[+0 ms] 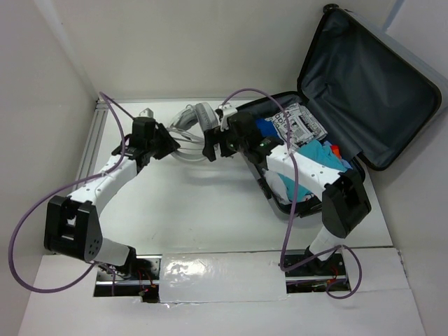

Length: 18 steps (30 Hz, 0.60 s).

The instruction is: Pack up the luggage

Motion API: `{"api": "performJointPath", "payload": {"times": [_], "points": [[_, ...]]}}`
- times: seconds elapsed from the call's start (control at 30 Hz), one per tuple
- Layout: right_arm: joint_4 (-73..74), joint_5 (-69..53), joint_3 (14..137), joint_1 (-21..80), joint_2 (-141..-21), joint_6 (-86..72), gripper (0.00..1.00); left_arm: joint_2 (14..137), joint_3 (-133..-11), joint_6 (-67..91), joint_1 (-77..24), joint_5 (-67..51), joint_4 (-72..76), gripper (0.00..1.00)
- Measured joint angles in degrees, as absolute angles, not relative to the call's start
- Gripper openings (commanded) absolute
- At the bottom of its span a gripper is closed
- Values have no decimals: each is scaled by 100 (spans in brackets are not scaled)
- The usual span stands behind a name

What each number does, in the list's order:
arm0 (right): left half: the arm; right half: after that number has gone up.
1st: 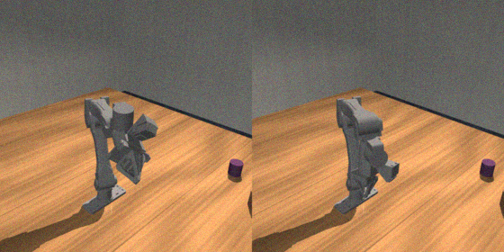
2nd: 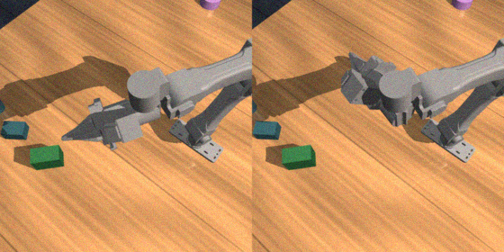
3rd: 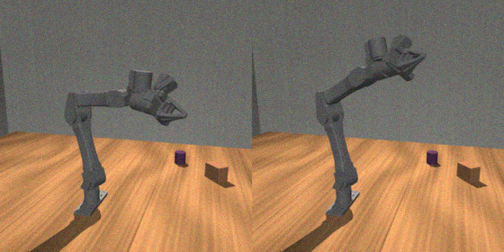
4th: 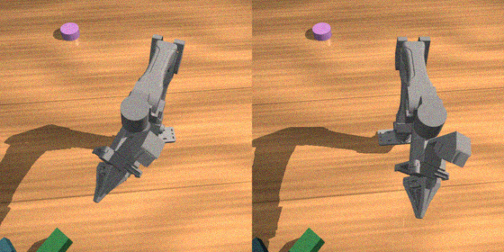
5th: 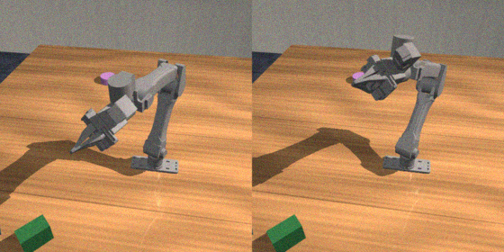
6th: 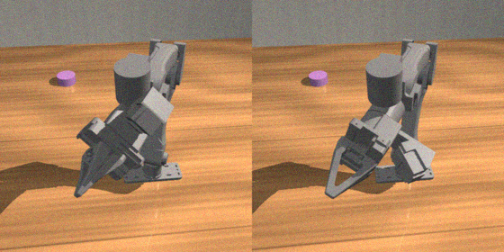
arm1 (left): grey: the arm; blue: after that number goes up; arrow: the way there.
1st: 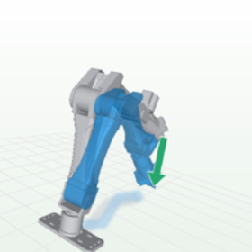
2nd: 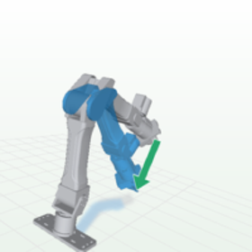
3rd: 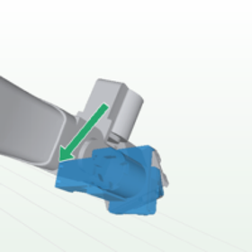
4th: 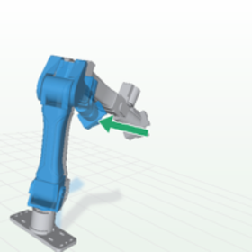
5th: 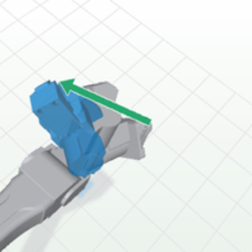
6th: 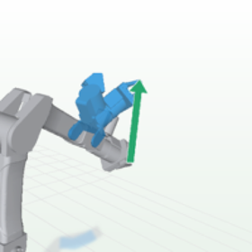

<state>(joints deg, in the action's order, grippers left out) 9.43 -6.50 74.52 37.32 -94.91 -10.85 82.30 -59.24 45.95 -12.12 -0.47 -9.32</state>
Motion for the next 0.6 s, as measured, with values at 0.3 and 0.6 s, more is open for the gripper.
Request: {"api": "performJointPath", "payload": {"times": [0.3, 0.6], "points": [[692, 231, 7454, 3983, -9376, -1868, 75, 7461, -5548, 4877, -1527, 204, -1160, 0], [644, 1428, 7472, 4440, -9343, -2388, 0, 6613, -5131, 5164, -2102, 744, -1170, 2]]}}
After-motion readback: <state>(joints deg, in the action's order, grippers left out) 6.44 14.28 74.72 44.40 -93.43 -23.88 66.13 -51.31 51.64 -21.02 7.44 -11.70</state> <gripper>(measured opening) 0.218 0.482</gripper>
